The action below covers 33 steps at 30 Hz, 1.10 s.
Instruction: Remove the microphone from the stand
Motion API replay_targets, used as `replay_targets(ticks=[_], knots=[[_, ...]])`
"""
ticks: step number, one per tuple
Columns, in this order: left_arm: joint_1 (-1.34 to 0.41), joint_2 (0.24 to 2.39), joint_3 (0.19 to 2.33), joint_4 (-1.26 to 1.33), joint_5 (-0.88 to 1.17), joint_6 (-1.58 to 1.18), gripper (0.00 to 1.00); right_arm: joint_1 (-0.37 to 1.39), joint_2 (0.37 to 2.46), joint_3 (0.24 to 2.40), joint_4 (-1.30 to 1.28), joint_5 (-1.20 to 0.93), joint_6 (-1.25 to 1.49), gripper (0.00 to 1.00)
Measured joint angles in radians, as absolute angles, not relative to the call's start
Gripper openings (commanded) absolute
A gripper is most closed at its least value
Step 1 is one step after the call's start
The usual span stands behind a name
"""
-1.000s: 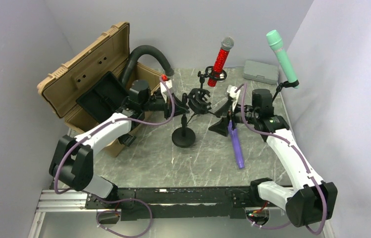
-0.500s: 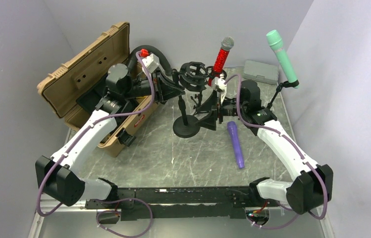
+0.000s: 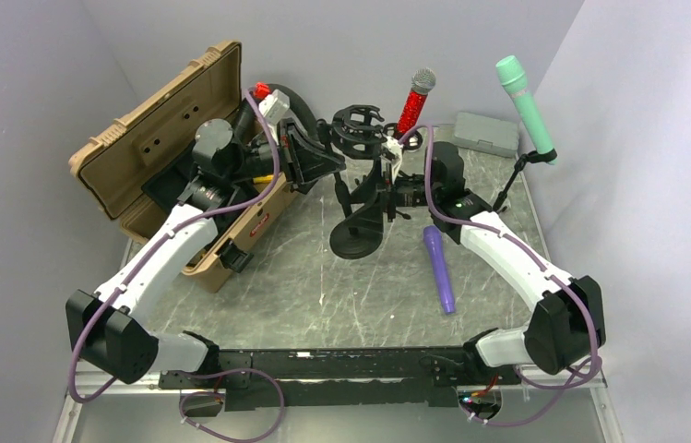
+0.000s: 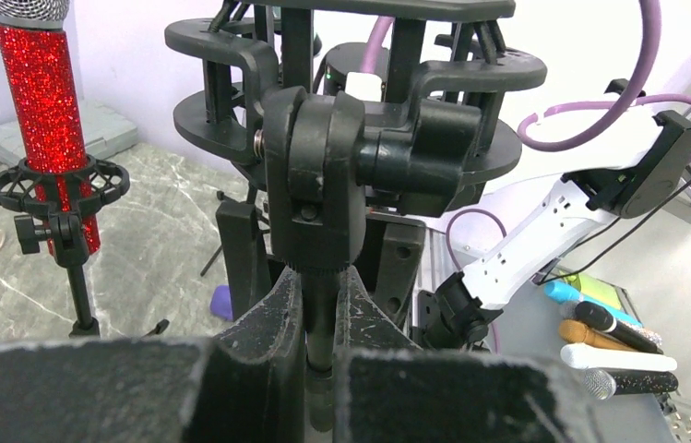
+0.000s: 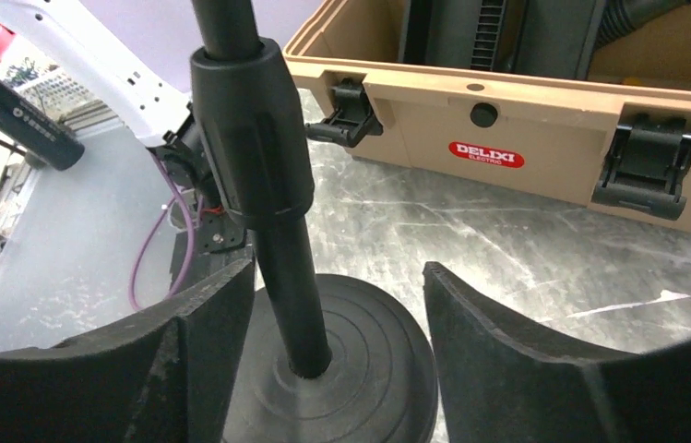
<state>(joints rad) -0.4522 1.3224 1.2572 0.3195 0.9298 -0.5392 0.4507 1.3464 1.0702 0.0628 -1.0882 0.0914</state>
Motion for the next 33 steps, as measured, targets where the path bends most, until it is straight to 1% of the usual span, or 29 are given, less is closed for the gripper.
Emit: replay_targets(ticks=[6,8,10,11,12,14,18,19,23,25,28,31,33], knots=[[-0.451,1.322,1.230,0.377,0.912,-0.571,0.00,0.451,1.351,1.032,0.142,-1.103,0.153,0.41],[-0.447,1.322,1.207,0.397,0.901,-0.589,0.00,0.451,1.351,1.018,0.160,-1.110,0.166,0.30],[-0.445,1.322,1.198,0.404,0.895,-0.595,0.00,0.454,1.351,1.008,0.172,-1.116,0.177,0.14],[-0.441,1.322,1.195,0.407,0.892,-0.599,0.00,0.455,1.351,1.004,0.178,-1.121,0.182,0.08],[-0.439,1.322,1.194,0.408,0.888,-0.604,0.00,0.455,1.351,1.003,0.186,-1.127,0.179,0.04],[-0.435,1.322,1.193,0.411,0.884,-0.624,0.00,0.456,1.349,1.003,0.193,-1.137,0.183,0.00],[-0.435,1.320,1.186,0.432,0.881,-0.630,0.00,0.456,1.348,1.003,0.205,-1.138,0.188,0.00],[-0.435,1.319,1.181,0.437,0.878,-0.630,0.01,0.456,1.348,1.003,0.204,-1.138,0.191,0.00],[-0.435,1.309,1.174,0.433,0.874,-0.614,0.28,0.457,1.344,1.003,0.201,-1.137,0.195,0.00],[-0.435,1.300,1.168,0.426,0.871,-0.590,0.39,0.458,1.338,1.003,0.196,-1.140,0.201,0.00],[-0.435,1.288,1.164,0.402,0.876,-0.536,0.64,0.459,1.320,1.003,0.189,-1.140,0.229,0.00],[-0.434,1.283,1.164,0.369,0.881,-0.489,0.86,0.458,1.306,1.003,0.189,-1.148,0.247,0.00],[-0.431,1.283,1.164,0.345,0.890,-0.456,0.94,0.458,1.301,1.011,0.180,-1.156,0.249,0.00]])
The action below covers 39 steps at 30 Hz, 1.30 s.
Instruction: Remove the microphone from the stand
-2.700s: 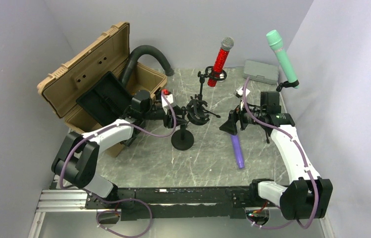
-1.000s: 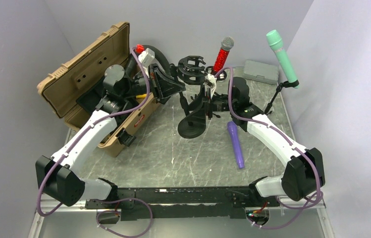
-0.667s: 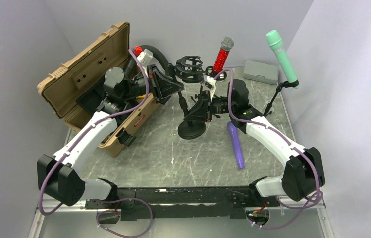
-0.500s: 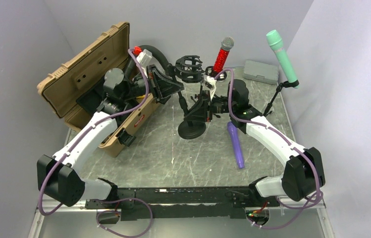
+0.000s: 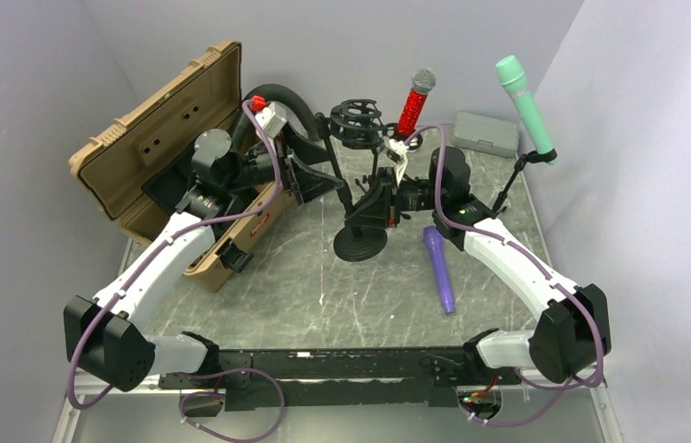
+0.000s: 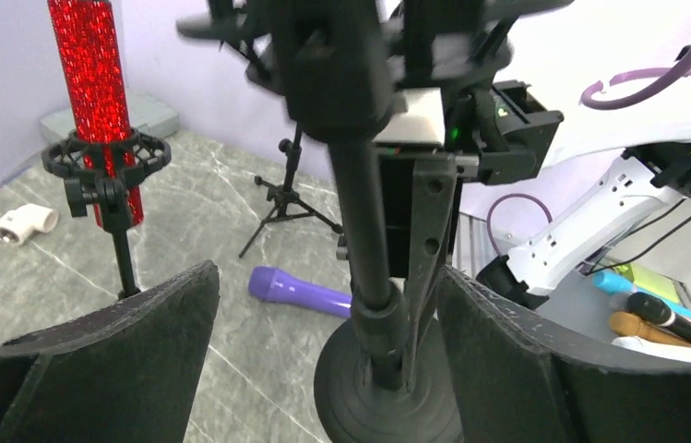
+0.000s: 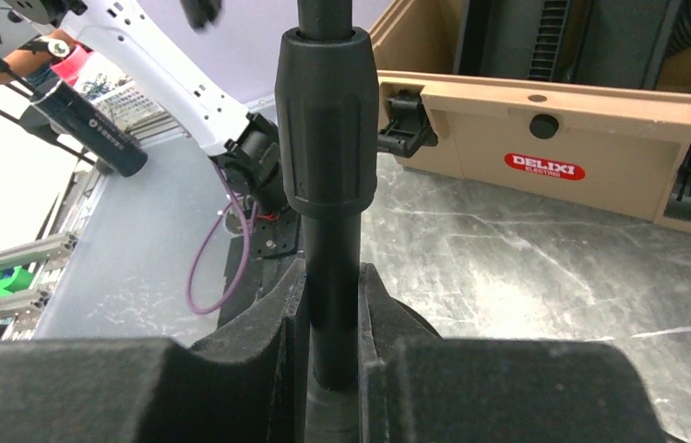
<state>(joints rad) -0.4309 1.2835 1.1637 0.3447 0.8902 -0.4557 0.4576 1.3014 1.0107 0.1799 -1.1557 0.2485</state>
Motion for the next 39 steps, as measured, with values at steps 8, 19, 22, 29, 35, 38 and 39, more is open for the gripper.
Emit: replay_targets(ticks=[8,19,22,29,35,38,39], knots=[[-0.423,1.284,1.155,0.271,0.963,-0.379,0.96,0.458,1.292,1.051,0.147,-1.180,0.243,0.00],[-0.425,1.348,1.133,0.417,1.081,-0.503,0.60,0.458,1.292,1.066,0.105,-1.184,0.229,0.00],[-0.431,1.366,1.133,0.451,1.093,-0.545,0.49,0.455,1.292,1.075,0.072,-1.168,0.208,0.00],[-0.445,1.393,1.133,0.537,1.108,-0.638,0.00,0.448,1.292,1.095,0.017,-1.103,0.159,0.00],[-0.456,1.398,1.137,0.494,1.045,-0.647,0.00,0.447,1.292,1.113,-0.047,-1.036,0.114,0.00],[-0.476,1.396,1.156,0.412,0.961,-0.614,0.00,0.446,1.292,1.131,-0.099,-0.977,0.095,0.00],[-0.480,1.396,1.171,0.369,0.933,-0.604,0.00,0.445,1.292,1.139,-0.120,-0.949,0.088,0.00]])
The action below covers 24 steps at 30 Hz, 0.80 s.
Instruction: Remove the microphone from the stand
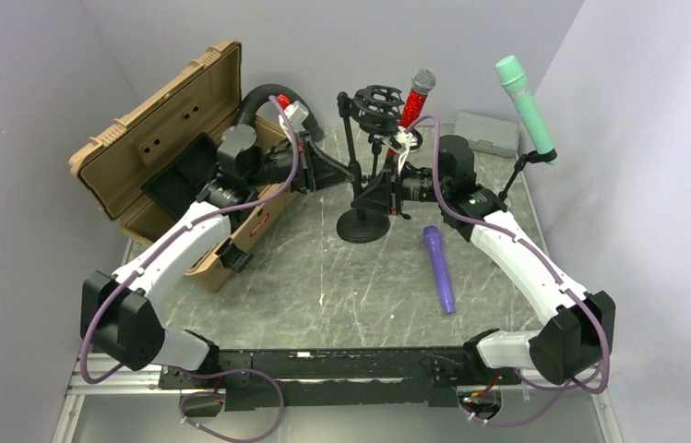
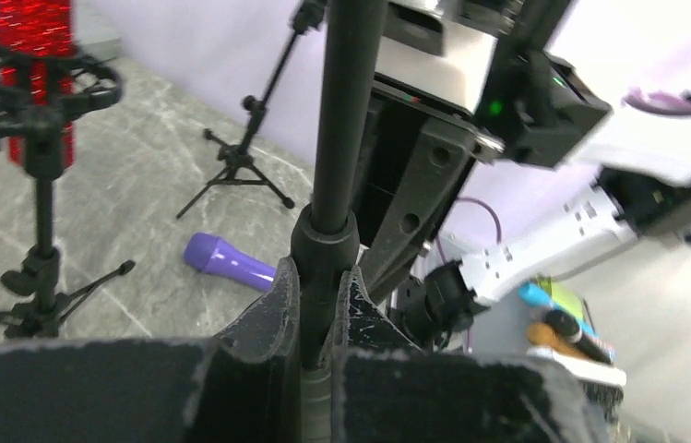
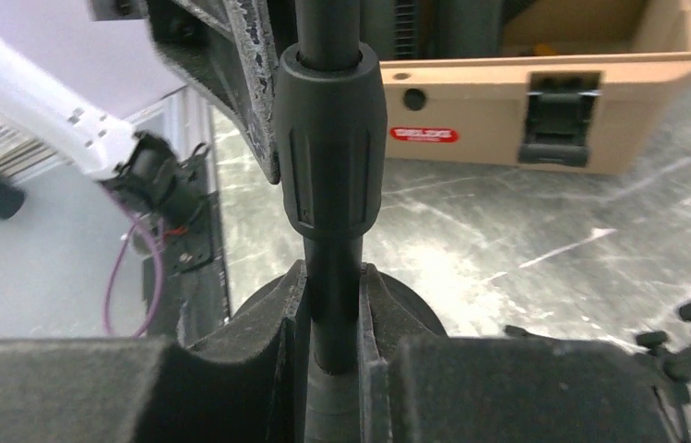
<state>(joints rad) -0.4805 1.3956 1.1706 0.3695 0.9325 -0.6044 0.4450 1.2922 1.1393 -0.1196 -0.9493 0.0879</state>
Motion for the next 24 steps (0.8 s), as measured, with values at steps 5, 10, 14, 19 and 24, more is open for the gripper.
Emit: replay_targets(ticks=[5,10,14,19,24], knots=[[-0.493,1.396,1.264,0.147,0.751,-0.606,0.00,0.436,1.296,1.185,-0.171,-0.814,0.081,0.00],[-0.509,1.394,1.287,0.023,0.650,-0.610,0.41,0.451,1.309,1.204,-0.189,-0.743,0.070,0.00],[-0.506,1.382,1.266,0.024,0.665,-0.572,0.85,0.453,1.309,1.204,-0.194,-0.741,0.069,0.00],[-0.477,1.345,1.224,0.083,0.765,-0.505,0.99,0.454,1.309,1.203,-0.194,-0.800,0.060,0.00],[-0.429,1.331,1.222,0.162,0.920,-0.397,0.99,0.455,1.309,1.191,-0.170,-0.951,0.070,0.00]])
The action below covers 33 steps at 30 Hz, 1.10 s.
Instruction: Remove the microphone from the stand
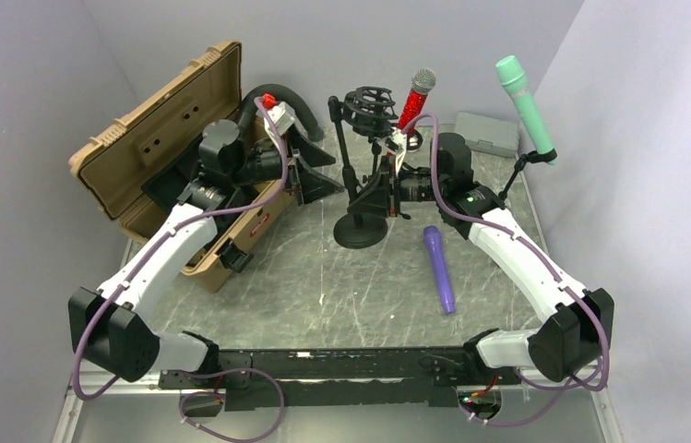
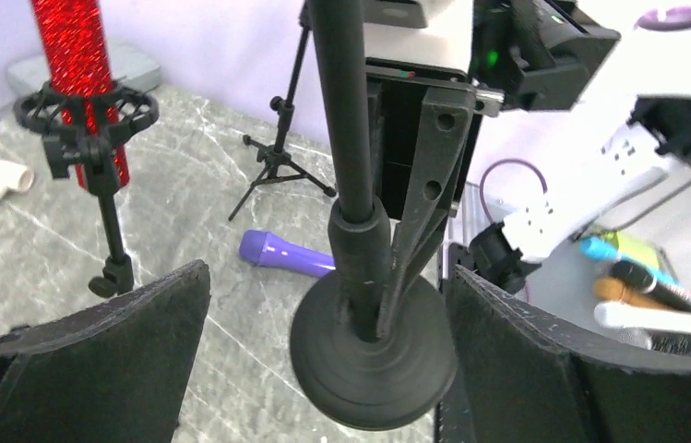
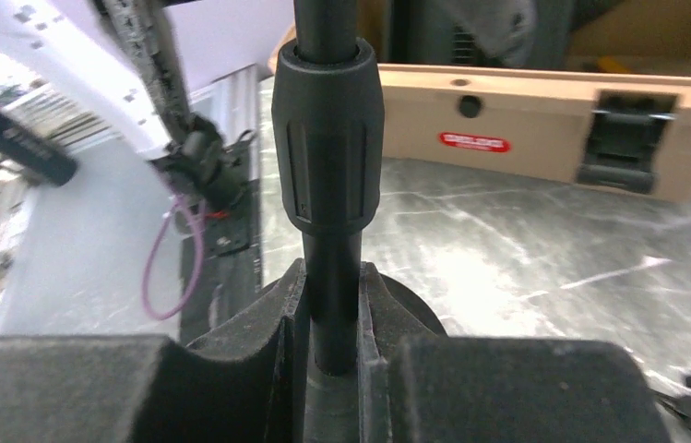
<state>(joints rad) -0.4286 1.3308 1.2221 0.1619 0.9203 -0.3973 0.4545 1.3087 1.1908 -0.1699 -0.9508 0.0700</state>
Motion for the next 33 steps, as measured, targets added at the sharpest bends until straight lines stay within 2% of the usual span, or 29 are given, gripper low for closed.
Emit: replay_targets(ticks=[2,7,18,21,24,25,33], knots=[[-0.422,1.332,1.227,0.176,0.972,-0.357,0.96,0.455,1.309,1.179,-0.149,-1.028,0.088,0.00],[-0.422,1.362,1.242,0.268,1.093,-0.345,0.80,0.455,1.309,1.169,-0.106,-1.144,0.131,0.00],[-0.451,1.441,1.219,0.585,1.182,-0.569,0.53,0.455,1.309,1.166,-0.059,-1.176,0.156,0.00],[-0.474,1.449,1.219,0.620,1.188,-0.597,0.35,0.455,1.309,1.166,-0.060,-1.158,0.149,0.00],[-0.488,1.457,1.219,0.624,1.179,-0.613,0.04,0.455,1.309,1.166,-0.075,-1.150,0.132,0.00],[-0.488,1.458,1.218,0.622,1.177,-0.622,0.00,0.456,1.309,1.166,-0.079,-1.136,0.119,0.00],[-0.489,1.455,1.200,0.556,1.068,-0.621,0.00,0.455,1.300,1.162,-0.127,-1.023,0.069,0.00]])
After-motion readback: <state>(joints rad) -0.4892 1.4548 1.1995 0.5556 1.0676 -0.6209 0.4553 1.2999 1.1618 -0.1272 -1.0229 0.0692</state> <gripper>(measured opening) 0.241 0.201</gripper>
